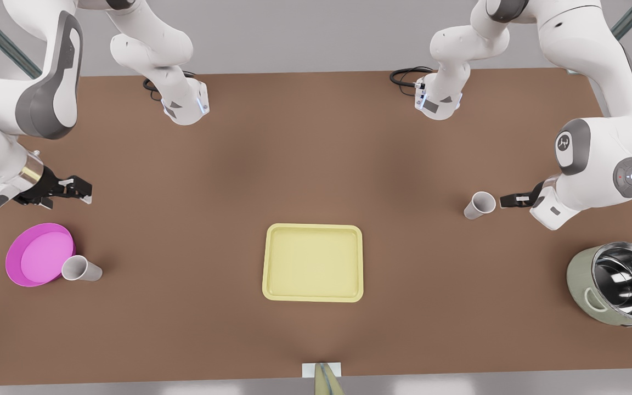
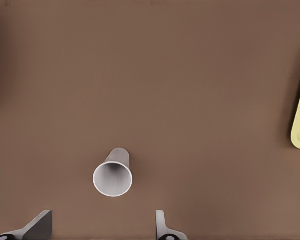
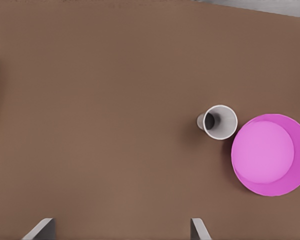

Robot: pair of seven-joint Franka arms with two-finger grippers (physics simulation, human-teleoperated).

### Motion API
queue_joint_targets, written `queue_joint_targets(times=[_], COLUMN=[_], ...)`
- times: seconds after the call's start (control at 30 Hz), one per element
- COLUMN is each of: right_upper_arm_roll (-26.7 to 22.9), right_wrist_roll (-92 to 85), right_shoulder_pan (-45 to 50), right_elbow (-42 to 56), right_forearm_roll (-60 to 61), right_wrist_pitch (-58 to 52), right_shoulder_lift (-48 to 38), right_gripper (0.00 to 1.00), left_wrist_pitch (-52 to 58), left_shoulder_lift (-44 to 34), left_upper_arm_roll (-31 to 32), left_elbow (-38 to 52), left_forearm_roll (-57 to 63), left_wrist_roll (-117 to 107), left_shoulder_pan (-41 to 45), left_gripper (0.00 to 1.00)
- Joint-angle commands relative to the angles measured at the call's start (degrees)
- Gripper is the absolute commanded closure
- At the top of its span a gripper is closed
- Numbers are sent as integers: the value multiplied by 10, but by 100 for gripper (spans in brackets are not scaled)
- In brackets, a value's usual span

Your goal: Use both arms to respectively pick up the white IKEA cups from the middle-left and middle-right positions, then place the white IKEA cups onto the middle-middle tray, ensuring that the cups remain upright and do not tip over

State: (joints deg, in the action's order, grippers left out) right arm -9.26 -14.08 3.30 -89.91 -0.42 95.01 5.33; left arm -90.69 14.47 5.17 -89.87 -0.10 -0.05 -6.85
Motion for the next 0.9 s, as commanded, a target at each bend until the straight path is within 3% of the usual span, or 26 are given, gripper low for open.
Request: queue_joint_targets(times=[0.0, 0.1, 0.2, 0.33, 0.53, 0.87], right_upper_arm_roll=[-1, -1, 0, 0, 0, -1], right_wrist_roll=[-26, -28, -31, -31, -31, -87], right_shoulder_pan=[-1, -2, 1, -24, -91, -146], right_elbow=[1, 1, 6, 47, 121, 148], right_forearm_roll=[2, 9, 2, 17, 26, 34], right_wrist_pitch=[2, 2, 2, 14, 35, 155], right_shoulder_lift=[-1, 1, 27, 149, 253, 345], right_gripper=[0, 0, 0, 0, 0, 0], left_wrist_pitch=[-1, -5, -111, -223, -295, -295], left_shoulder_lift=[-1, -1, 0, 18, 23, 40], left_upper_arm_roll=[0, -3, -14, -19, -39, -52], left_elbow=[0, -13, -123, -203, -274, -317], left_forearm_roll=[0, 1, 3, 3, 3, 4], left_wrist_roll=[23, 23, 22, 22, 22, 22], left_shoulder_pan=[0, 1, 0, -7, -20, -33], left_gripper=[0, 0, 0, 0, 0, 0])
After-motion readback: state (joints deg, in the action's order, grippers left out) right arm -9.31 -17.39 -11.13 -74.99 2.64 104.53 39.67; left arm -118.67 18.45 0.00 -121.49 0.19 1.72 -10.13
